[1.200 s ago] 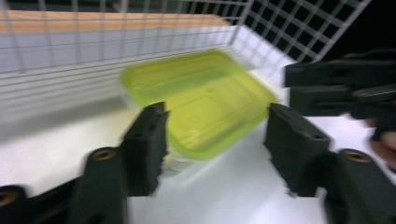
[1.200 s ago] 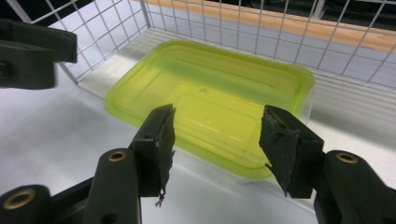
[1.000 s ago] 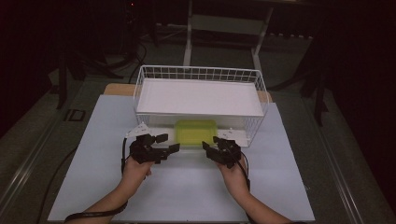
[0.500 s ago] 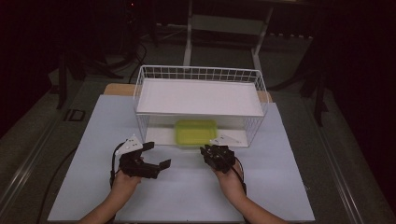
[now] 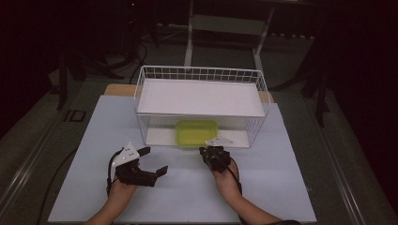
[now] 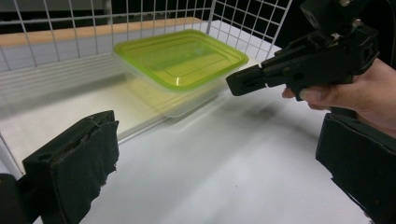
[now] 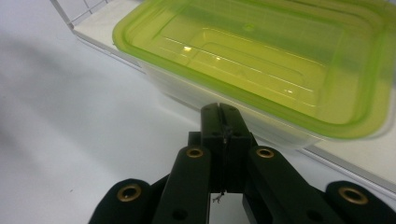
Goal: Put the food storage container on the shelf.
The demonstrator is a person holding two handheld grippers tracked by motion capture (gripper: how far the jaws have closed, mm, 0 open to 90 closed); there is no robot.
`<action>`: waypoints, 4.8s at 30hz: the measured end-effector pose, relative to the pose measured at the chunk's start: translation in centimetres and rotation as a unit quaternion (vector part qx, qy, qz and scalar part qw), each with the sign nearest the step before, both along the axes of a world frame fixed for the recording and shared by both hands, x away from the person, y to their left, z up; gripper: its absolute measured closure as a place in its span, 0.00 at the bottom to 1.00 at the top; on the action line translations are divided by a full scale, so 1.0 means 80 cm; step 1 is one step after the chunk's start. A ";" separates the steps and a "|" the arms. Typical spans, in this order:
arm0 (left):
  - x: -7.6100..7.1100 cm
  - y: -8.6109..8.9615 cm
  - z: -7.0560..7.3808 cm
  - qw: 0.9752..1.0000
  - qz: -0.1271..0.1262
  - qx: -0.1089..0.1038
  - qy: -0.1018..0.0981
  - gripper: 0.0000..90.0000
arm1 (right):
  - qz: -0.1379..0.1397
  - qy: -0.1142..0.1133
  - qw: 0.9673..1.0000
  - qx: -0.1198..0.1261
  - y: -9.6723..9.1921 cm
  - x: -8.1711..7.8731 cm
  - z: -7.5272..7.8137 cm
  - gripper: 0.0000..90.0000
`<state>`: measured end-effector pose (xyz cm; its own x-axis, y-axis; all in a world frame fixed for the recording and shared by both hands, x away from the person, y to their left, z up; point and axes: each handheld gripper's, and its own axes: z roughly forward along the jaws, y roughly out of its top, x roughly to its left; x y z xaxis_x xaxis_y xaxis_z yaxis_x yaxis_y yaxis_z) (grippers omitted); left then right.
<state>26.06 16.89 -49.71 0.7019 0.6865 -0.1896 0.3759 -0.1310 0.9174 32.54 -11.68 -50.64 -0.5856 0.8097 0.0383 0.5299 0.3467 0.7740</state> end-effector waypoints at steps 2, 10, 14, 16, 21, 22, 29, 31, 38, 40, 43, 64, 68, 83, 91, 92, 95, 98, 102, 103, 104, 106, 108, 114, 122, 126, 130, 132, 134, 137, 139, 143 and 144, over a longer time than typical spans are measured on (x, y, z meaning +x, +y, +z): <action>0.001 -0.001 -0.001 1.000 -0.002 0.000 0.004 0.00 | 0.001 0.002 1.000 -0.001 0.002 0.003 -0.003 1.00; 0.001 -0.007 -0.004 1.000 -0.014 0.003 0.002 0.00 | -0.011 0.005 1.000 0.003 0.004 0.017 -0.011 1.00; 0.002 -0.005 -0.005 1.000 -0.010 0.003 0.002 0.00 | -0.011 0.001 1.000 0.001 0.007 0.023 -0.011 1.00; 0.002 -0.005 -0.005 1.000 -0.009 0.001 0.003 0.00 | -0.010 0.001 1.000 -0.001 0.009 0.026 -0.012 1.00; 0.002 -0.005 -0.006 1.000 -0.007 0.000 0.005 0.00 | -0.016 -0.001 1.000 -0.002 0.013 0.035 -0.014 1.00; 0.002 -0.006 -0.007 1.000 -0.009 -0.002 0.006 0.00 | -0.017 -0.003 1.000 -0.004 0.014 0.038 -0.014 1.00; 0.001 -0.006 -0.007 1.000 -0.012 -0.003 0.004 0.00 | -0.025 -0.004 1.000 -0.002 0.018 0.050 -0.017 1.00; 0.001 -0.005 -0.006 1.000 -0.010 -0.001 0.004 0.00 | -0.027 -0.005 1.000 -0.001 0.019 0.053 -0.018 1.00; 0.001 -0.004 -0.006 1.000 -0.010 -0.001 0.003 0.00 | -0.032 -0.007 0.999 0.005 0.023 0.063 -0.019 1.00; 0.001 -0.004 -0.006 1.000 -0.011 -0.001 0.004 0.00 | -0.035 -0.008 0.999 0.008 0.026 0.067 -0.019 1.00; 0.000 -0.004 -0.006 1.000 -0.010 -0.002 0.004 0.00 | -0.033 -0.016 0.999 0.002 0.031 0.071 -0.020 1.00; -0.002 -0.003 -0.007 1.000 -0.010 -0.004 0.006 0.00 | -0.031 -0.024 0.999 0.009 0.038 0.080 -0.023 1.00; -0.001 -0.004 -0.007 1.000 -0.008 -0.004 0.006 0.00 | -0.019 -0.022 1.000 0.009 0.044 0.068 -0.021 1.00; 0.001 -0.008 -0.005 1.000 -0.021 -0.010 0.005 0.00 | -0.002 -0.038 0.999 0.007 0.023 0.034 -0.003 0.94; 0.004 -0.011 -0.005 1.000 -0.025 -0.003 0.010 0.00 | -0.003 -0.026 0.999 0.033 0.000 0.020 0.012 0.58; 0.005 -0.011 -0.005 1.000 -0.027 -0.006 0.012 0.00 | -0.003 -0.021 0.999 0.041 -0.004 0.018 0.013 0.52; 0.007 -0.012 -0.003 0.999 -0.037 -0.011 0.012 0.00 | 0.002 -0.016 0.998 0.058 -0.015 0.015 0.017 0.38; 0.008 -0.014 -0.001 0.999 -0.051 -0.011 0.012 0.00 | -0.003 -0.022 0.998 0.063 -0.024 0.011 0.020 0.24; 0.007 -0.015 0.005 0.998 -0.068 -0.017 -0.002 0.00 | 0.010 -0.053 0.998 0.037 -0.031 0.000 0.028 0.16; 0.007 -0.016 0.007 0.997 -0.072 -0.019 -0.001 0.00 | 0.018 -0.054 0.998 0.037 -0.033 -0.002 0.030 0.15; 0.007 -0.016 0.008 0.997 -0.074 -0.022 0.000 0.00 | 0.027 -0.052 0.998 0.033 -0.035 -0.004 0.032 0.14; 0.008 -0.014 0.010 0.997 -0.079 -0.027 0.007 0.00 | 0.040 -0.053 0.997 0.041 -0.039 -0.006 0.036 0.15; 0.006 -0.013 0.013 0.996 -0.085 -0.024 0.007 0.00 | 0.049 -0.046 0.997 0.049 -0.043 -0.009 0.039 0.15; -0.001 -0.011 0.022 0.994 -0.099 -0.035 0.012 0.00 | 0.069 -0.050 0.995 0.053 -0.050 -0.020 0.049 0.18; -0.017 -0.007 0.033 0.993 -0.113 -0.036 0.006 0.00 | 0.103 -0.045 0.992 0.060 -0.058 -0.041 0.060 0.18; -0.025 -0.001 0.035 0.992 -0.119 -0.035 0.001 0.00 | 0.117 -0.041 0.990 0.068 -0.066 -0.049 0.063 0.18; -0.033 0.003 0.033 0.992 -0.123 -0.034 0.005 0.00 | 0.118 -0.038 0.989 0.079 -0.074 -0.056 0.065 0.18; -0.037 0.005 0.032 0.991 -0.125 -0.036 0.008 0.00 | 0.118 -0.037 0.989 0.079 -0.077 -0.060 0.064 0.18; -0.041 0.006 0.031 0.991 -0.126 -0.043 0.008 0.00 | 0.118 -0.034 0.989 0.080 -0.080 -0.064 0.063 0.18; -0.046 0.006 0.029 0.990 -0.137 -0.045 0.006 0.00 | 0.120 -0.030 0.988 0.088 -0.087 -0.070 0.061 0.18; -0.049 0.005 0.026 0.989 -0.139 -0.047 0.005 0.00 | 0.121 -0.035 0.987 0.100 -0.094 -0.073 0.058 0.18; -0.052 0.003 0.020 0.989 -0.140 -0.044 0.003 0.00 | 0.125 -0.033 0.987 0.094 -0.103 -0.079 0.052 0.18; -0.053 0.002 0.018 0.989 -0.142 -0.038 0.002 0.00 | 0.126 -0.032 0.987 0.091 -0.105 -0.080 0.050 0.18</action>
